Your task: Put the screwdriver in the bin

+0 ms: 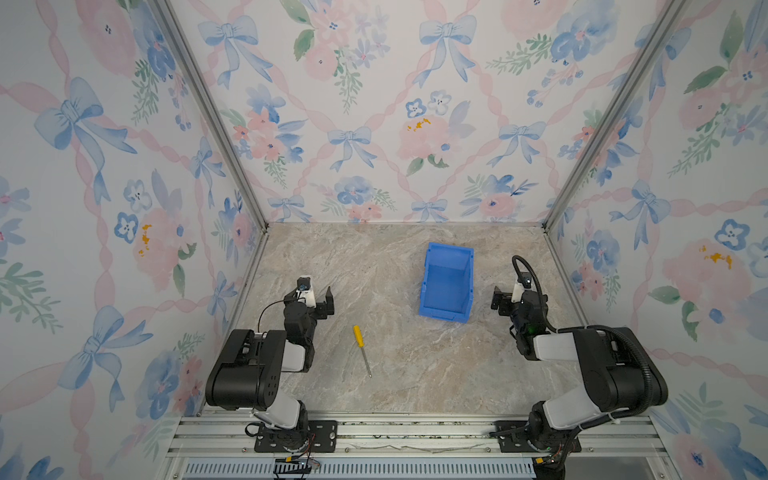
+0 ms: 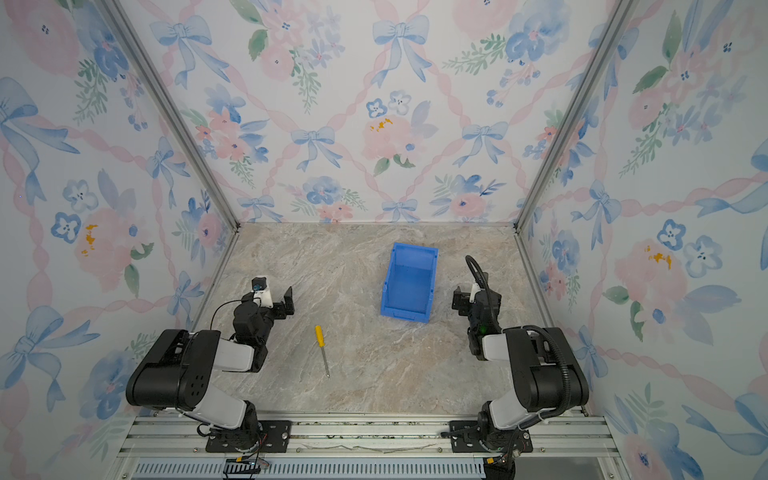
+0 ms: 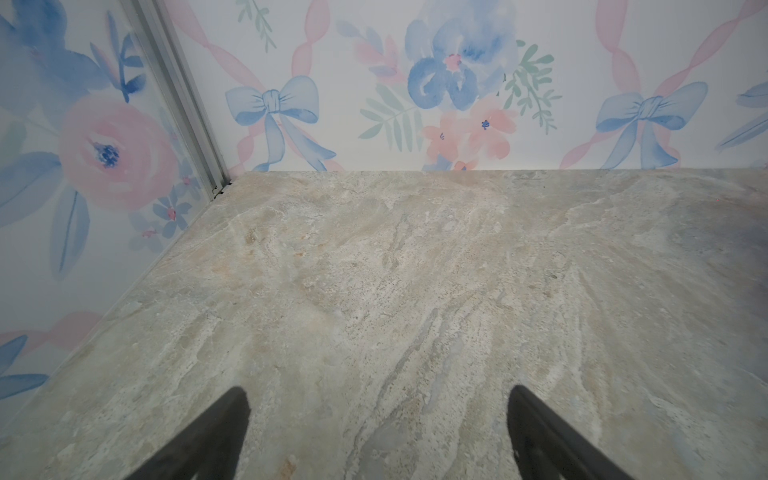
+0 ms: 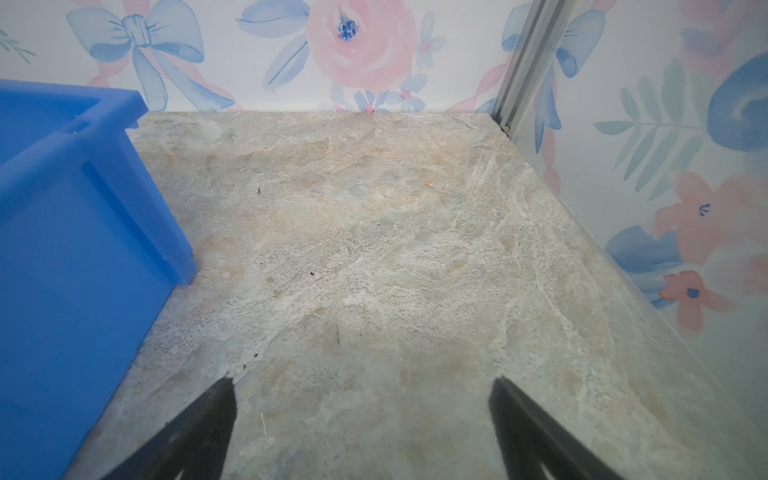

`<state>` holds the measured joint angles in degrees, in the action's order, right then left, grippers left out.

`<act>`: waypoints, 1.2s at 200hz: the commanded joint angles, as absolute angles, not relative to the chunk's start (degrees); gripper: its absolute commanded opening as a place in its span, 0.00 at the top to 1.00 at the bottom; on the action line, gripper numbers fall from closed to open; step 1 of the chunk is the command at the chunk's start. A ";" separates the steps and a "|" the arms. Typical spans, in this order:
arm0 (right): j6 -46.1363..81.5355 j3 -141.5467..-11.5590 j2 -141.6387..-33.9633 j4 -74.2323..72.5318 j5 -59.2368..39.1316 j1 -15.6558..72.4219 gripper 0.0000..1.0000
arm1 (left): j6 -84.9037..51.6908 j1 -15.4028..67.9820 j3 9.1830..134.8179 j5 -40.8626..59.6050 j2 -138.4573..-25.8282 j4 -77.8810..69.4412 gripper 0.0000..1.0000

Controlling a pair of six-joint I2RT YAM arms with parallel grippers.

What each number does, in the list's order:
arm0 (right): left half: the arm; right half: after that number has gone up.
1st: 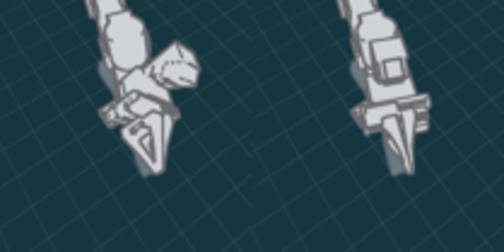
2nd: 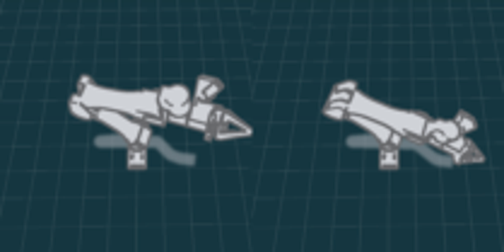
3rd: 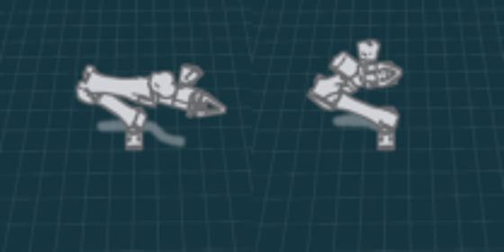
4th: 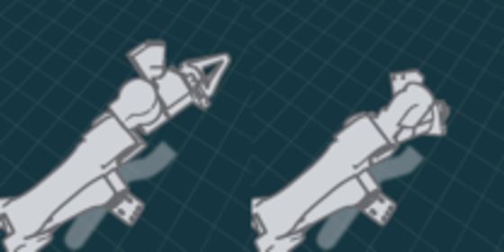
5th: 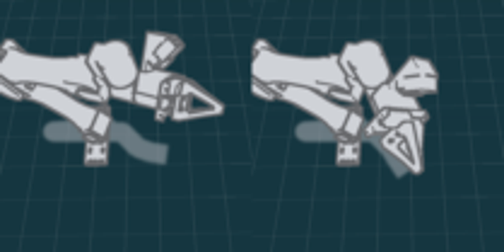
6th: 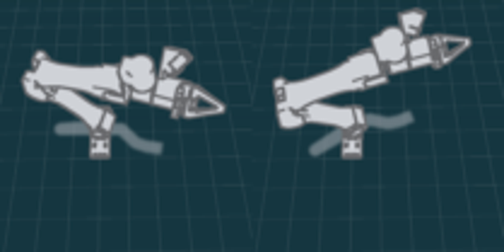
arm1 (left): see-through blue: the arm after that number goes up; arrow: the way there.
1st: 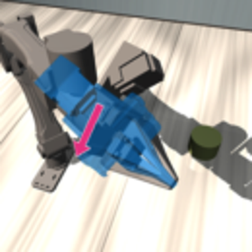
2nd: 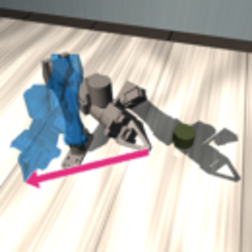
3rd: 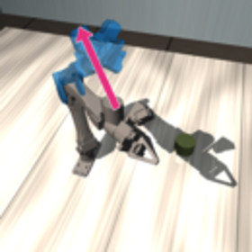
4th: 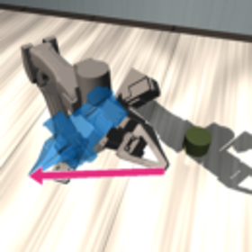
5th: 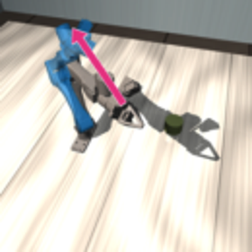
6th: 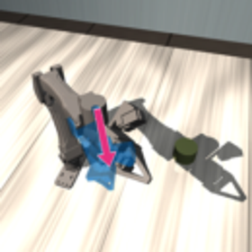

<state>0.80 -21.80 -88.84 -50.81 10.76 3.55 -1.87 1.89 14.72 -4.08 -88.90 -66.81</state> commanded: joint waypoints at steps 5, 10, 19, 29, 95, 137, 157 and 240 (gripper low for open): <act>0.55 -22.76 -88.55 -51.13 10.34 3.51 0.03 | -0.82 2.20 14.14 -4.91 -89.55 -68.20 0.02; 0.57 -22.76 -88.59 -51.23 10.37 3.56 0.03 | -0.85 2.19 14.09 -4.87 -89.48 -68.14 0.02; 0.53 -22.75 -88.59 -51.33 10.36 3.51 0.03 | -0.81 2.19 14.07 -4.84 -89.43 -68.16 0.02; 0.60 -22.68 -88.59 -51.34 10.21 3.52 0.03 | -0.79 2.20 14.09 -4.89 -89.54 -68.20 0.03; 0.55 -22.72 -88.59 -51.33 10.11 3.40 0.03 | -1.08 1.84 14.17 -4.26 -89.51 -68.12 0.03; 0.38 -23.20 -87.81 -50.20 10.52 3.71 0.03 | -1.46 1.32 14.04 -3.54 -89.18 -68.13 0.03; -0.45 -25.10 -85.41 -44.39 11.10 4.49 0.04 | -2.37 1.27 14.25 -6.23 -88.54 -67.58 0.03; 1.48 -19.99 -72.05 -36.05 15.18 5.15 0.03 | -2.70 2.22 11.74 -10.07 -82.27 -66.63 0.03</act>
